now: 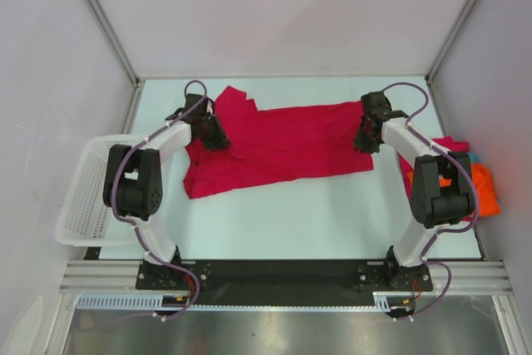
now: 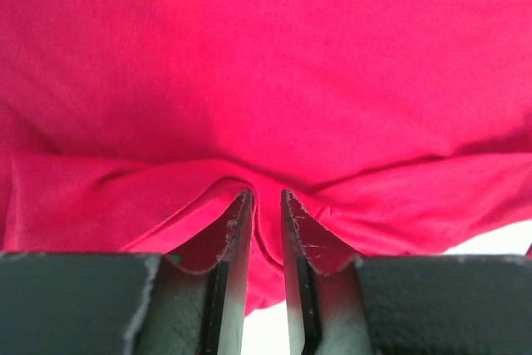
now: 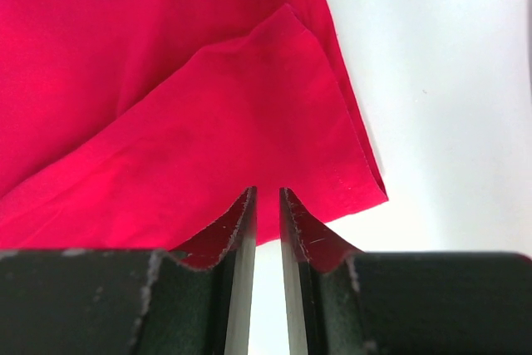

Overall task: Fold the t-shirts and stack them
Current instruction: Fold the flattened tshirt in 1/3 of the way

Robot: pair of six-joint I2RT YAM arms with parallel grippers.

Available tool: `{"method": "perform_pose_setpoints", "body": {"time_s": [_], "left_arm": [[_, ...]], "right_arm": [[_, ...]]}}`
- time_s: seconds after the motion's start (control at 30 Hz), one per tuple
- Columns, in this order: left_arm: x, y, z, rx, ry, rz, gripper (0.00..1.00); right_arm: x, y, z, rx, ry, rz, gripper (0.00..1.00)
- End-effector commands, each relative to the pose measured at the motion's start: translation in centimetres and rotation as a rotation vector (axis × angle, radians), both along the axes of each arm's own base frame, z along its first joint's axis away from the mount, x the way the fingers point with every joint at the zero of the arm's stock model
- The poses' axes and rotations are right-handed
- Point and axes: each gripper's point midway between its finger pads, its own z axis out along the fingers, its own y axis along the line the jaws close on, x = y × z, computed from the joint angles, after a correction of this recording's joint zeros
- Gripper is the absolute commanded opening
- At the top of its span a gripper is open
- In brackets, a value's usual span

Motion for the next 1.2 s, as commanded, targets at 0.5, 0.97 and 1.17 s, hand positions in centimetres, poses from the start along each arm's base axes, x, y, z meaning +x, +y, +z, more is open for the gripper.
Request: {"method": "perform_pose_setpoints", "body": {"time_s": [0.5, 0.97, 1.17], "left_arm": [[6.7, 1.6, 0.5, 0.009, -0.038, 0.056, 0.24], [-0.9, 0.1, 3.9, 0.008, -0.078, -0.015, 0.24], [-3.4, -1.9, 4.0, 0.005, -0.092, -0.066, 0.24]], "right_arm": [[-0.2, -1.0, 1.4, -0.058, -0.026, 0.011, 0.22], [-1.0, -0.7, 0.9, -0.057, -0.018, 0.023, 0.21], [-1.4, -0.4, 0.4, -0.057, -0.011, 0.031, 0.21]]}}
